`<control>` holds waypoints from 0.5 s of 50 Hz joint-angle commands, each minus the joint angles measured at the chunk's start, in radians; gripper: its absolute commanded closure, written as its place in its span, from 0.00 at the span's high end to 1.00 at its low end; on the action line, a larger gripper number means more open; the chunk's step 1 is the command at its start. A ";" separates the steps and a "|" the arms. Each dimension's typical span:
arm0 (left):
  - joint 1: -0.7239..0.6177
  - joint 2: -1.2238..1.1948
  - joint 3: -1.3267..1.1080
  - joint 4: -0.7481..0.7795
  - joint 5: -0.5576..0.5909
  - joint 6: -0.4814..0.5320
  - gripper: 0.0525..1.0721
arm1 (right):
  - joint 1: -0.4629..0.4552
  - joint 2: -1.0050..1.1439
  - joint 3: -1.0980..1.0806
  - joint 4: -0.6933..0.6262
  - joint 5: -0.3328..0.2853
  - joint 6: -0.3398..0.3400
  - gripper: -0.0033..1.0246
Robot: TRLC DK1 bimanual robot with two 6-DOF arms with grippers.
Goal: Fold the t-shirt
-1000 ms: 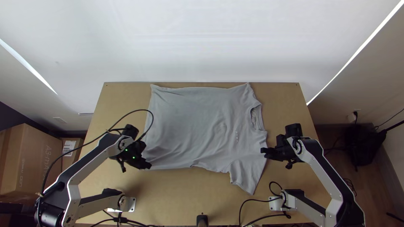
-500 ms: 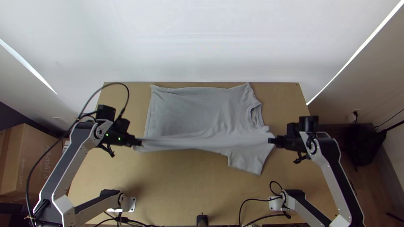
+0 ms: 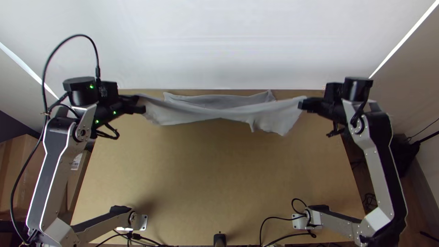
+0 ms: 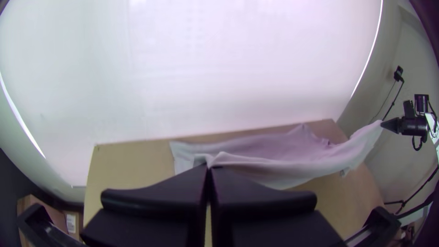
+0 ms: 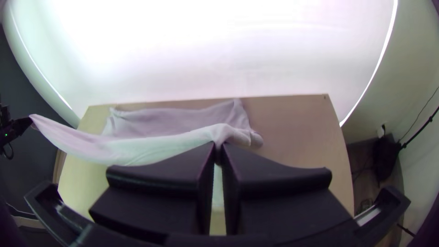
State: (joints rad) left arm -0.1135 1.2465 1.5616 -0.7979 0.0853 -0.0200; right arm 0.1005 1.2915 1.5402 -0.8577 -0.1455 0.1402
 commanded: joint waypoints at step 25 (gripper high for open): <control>0.046 0.088 0.563 0.201 -0.185 -0.014 0.02 | -0.082 0.219 0.713 0.184 0.066 -0.047 0.02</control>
State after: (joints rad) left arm -0.0849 1.3491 2.0064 -0.6262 -0.0509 -0.0273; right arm 0.0528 1.5631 2.1750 -0.7376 -0.1192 0.0990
